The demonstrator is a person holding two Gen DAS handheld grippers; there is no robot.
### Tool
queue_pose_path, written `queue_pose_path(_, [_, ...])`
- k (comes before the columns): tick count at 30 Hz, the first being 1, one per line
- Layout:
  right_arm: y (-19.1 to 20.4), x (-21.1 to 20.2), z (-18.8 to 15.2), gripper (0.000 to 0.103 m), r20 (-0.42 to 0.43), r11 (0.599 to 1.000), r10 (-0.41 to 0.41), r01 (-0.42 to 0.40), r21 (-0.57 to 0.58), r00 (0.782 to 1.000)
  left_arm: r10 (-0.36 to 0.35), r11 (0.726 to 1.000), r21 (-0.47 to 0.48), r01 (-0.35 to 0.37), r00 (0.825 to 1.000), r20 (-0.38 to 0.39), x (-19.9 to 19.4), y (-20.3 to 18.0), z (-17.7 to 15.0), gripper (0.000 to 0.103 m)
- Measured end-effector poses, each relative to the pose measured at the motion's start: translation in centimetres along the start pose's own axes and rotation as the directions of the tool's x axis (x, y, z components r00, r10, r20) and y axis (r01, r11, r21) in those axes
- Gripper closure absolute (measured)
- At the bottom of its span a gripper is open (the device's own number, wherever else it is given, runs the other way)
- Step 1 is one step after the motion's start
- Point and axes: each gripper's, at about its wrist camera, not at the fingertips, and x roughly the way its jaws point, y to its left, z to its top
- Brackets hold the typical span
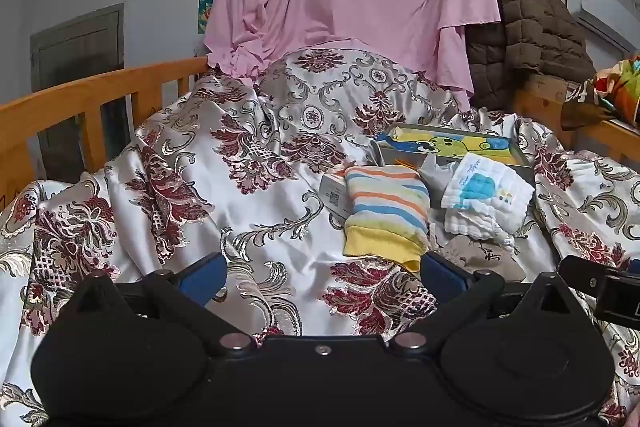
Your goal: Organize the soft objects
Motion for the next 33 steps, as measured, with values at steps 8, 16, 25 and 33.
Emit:
queue_pose_path(8, [0.01, 0.0, 0.01, 0.0, -0.001, 1.0, -0.001, 0.001, 0.0, 1.0, 0.004, 1.0, 0.006, -0.004, 1.0, -0.001, 0.01, -0.02, -0.01, 0.001])
queue_pose_path(16, [0.03, 0.1, 0.04, 0.0, -0.007, 1.0, 0.0, 0.0, 0.001, 1.0, 0.004, 1.0, 0.003, -0.004, 1.0, -0.003, 0.01, -0.05, -0.01, 0.001])
queue_pose_path(25, [-0.01, 0.17, 0.03, 0.0, -0.009, 1.0, 0.0, 0.0, 0.002, 1.0, 0.005, 1.0, 0.003, -0.005, 1.0, -0.006, 0.01, -0.08, -0.56, 0.001])
queue_pose_path(33, [-0.04, 0.18, 0.0, 0.0, -0.01, 1.0, 0.0, 0.0, 0.002, 1.0, 0.005, 1.0, 0.002, -0.005, 1.0, -0.007, 0.05, 0.35, -0.67, 0.001])
